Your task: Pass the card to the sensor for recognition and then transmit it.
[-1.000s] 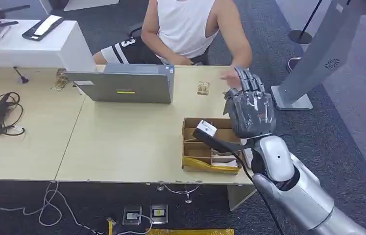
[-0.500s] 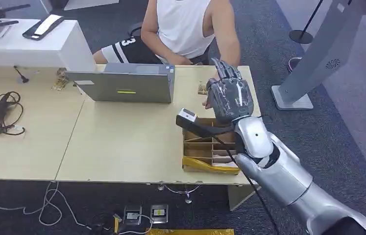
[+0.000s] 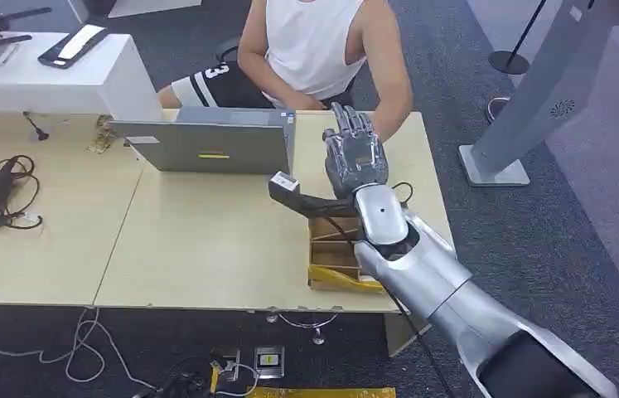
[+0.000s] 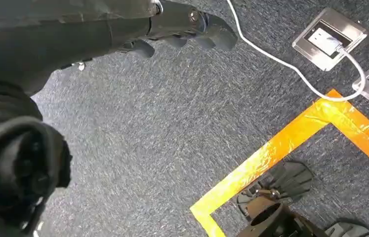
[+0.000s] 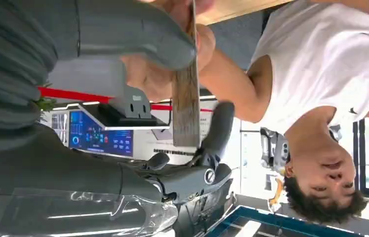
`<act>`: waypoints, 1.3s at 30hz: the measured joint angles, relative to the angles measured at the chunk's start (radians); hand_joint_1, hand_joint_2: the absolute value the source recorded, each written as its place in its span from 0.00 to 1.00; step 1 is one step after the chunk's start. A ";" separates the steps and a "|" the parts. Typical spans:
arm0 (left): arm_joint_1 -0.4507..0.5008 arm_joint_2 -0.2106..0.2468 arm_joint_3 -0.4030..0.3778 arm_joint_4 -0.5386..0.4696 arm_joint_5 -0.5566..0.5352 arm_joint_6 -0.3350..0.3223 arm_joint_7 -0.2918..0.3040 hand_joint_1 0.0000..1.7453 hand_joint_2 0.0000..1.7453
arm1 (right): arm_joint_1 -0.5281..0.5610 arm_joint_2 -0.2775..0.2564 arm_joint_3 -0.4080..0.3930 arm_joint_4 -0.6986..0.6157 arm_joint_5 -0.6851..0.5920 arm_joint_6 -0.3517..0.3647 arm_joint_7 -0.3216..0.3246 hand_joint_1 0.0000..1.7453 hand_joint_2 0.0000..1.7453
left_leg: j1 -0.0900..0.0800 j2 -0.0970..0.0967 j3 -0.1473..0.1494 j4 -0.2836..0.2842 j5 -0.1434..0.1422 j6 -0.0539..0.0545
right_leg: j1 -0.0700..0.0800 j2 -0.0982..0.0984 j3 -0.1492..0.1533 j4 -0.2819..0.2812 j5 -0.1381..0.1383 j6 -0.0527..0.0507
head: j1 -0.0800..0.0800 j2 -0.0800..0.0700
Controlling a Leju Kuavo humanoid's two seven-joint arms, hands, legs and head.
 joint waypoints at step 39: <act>0.114 -0.022 0.483 0.060 -0.178 -0.009 -0.185 0.00 0.00 | 0.596 -0.304 -0.810 -0.584 -0.456 -0.518 -0.197 0.00 1.00 | 0.000 0.003 0.001 0.000 -0.002 0.001 | 0.000 0.002 0.000 -0.002 0.001 0.001 | 0.000 0.000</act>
